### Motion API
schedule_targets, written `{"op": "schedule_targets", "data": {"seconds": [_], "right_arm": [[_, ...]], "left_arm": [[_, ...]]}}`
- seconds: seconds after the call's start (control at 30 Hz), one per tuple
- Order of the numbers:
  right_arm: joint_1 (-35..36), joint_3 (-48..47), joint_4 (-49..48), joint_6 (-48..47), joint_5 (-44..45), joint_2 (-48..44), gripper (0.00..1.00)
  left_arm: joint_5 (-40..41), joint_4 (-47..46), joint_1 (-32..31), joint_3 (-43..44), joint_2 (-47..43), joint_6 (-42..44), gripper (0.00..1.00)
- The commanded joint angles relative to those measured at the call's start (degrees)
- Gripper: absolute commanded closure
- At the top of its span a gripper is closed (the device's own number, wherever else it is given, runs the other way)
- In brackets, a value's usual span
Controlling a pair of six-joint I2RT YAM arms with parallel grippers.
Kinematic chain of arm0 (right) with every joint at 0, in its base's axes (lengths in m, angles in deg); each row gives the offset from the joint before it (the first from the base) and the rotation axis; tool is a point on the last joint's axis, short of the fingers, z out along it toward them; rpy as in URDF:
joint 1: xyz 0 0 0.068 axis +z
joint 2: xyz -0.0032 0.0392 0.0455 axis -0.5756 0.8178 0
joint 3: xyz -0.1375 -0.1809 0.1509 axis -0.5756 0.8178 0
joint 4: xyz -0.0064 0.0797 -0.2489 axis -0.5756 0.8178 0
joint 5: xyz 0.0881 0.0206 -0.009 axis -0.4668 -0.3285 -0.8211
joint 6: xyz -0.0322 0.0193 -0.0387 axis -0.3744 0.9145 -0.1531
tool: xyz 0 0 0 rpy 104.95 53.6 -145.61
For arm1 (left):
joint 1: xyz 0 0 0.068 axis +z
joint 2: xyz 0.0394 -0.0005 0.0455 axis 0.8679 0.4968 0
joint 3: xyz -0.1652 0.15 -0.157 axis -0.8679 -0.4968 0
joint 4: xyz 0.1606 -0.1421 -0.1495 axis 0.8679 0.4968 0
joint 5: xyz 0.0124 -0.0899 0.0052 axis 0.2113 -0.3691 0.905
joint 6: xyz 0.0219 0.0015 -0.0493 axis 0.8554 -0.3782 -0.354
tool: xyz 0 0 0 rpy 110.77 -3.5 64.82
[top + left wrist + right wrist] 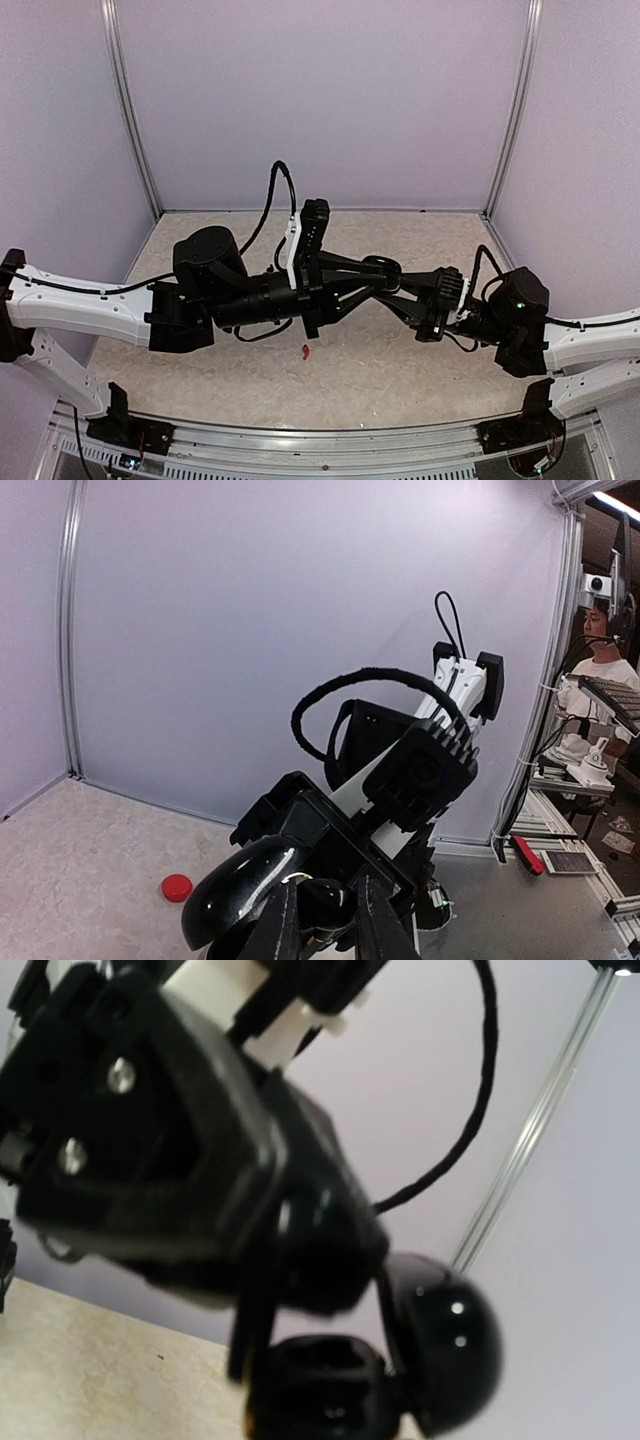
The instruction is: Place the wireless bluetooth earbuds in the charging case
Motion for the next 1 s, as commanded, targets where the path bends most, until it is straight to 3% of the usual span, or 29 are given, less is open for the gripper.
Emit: {"op": "schedule_targets", "data": {"seconds": [0.0, 0.53, 0.97], "right_arm": [[0.7, -1.8, -2.9, 2.3, 0.9, 0.7, 1.00], [0.8, -1.5, -5.0, 4.7, -0.1, 1.6, 1.00], [0.9, -1.9, -6.9, 6.5, -0.6, 2.7, 1.00]], "left_arm": [[3.0, -2.8, -0.6, 2.2, 1.5, 1.7, 0.85], [7.7, -5.3, -0.5, 2.4, 3.5, 3.0, 0.85], [6.5, -6.4, -0.5, 2.9, 5.1, 2.8, 0.85]]}}
